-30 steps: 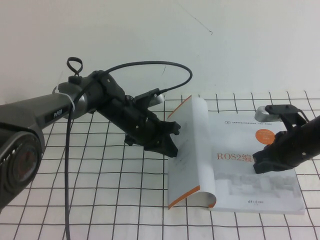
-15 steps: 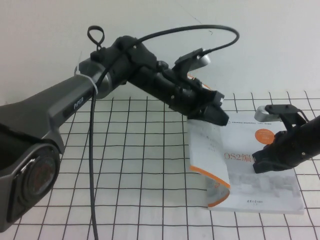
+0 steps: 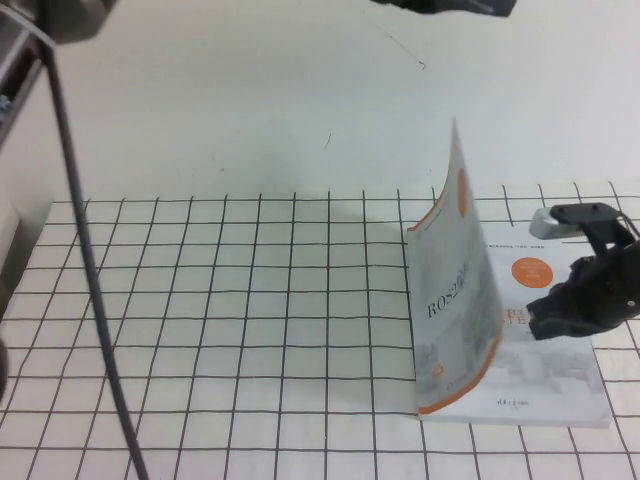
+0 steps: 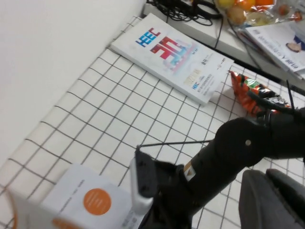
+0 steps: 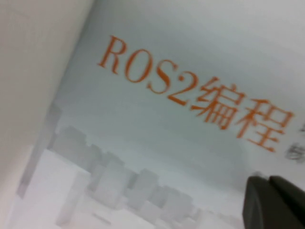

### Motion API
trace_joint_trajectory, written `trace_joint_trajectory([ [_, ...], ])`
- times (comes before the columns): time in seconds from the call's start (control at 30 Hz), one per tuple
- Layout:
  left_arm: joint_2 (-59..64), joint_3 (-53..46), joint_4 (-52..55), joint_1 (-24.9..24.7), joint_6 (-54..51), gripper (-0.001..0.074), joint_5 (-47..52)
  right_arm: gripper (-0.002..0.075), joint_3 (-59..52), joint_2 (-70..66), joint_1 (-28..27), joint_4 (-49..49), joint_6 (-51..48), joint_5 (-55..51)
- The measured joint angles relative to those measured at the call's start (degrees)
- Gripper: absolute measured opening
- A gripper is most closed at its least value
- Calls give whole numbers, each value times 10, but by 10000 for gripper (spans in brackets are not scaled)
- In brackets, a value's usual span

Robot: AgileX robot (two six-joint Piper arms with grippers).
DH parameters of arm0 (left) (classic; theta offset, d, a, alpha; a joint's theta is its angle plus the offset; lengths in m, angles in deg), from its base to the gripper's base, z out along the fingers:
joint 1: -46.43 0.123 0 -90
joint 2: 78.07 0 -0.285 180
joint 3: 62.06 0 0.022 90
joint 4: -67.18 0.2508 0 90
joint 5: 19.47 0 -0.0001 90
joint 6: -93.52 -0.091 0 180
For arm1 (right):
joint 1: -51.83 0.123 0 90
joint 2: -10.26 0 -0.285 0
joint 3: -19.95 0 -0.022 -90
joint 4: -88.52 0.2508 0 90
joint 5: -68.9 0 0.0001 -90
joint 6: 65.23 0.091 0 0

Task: Close book
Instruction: 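Close the open booklet and leave it lying on the table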

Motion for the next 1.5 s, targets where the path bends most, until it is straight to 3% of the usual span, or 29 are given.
trace_joint_trajectory([
  [0.4,-196,1,176,0,75,-4,39,-3,-3,304,-69,-23,-6,-19],
  [0.57,-280,-69,222,0,92,-4,39,-3,-3,464,-73,-49,-11,-55],
  [0.83,-452,-332,240,0,91,-4,39,-3,-16,713,-73,-130,15,-117],
  [1.03,-606,-576,248,0,91,-4,-5,-3,-124,883,-73,-155,73,-129],
  [1.23,-770,-806,248,0,107,-4,-145,-3,-261,1023,-73,-155,111,-137],
  [1.5,-890,-1070,247,0,110,-4,-362,-3,-348,1055,-73,-154,113,-120],
])
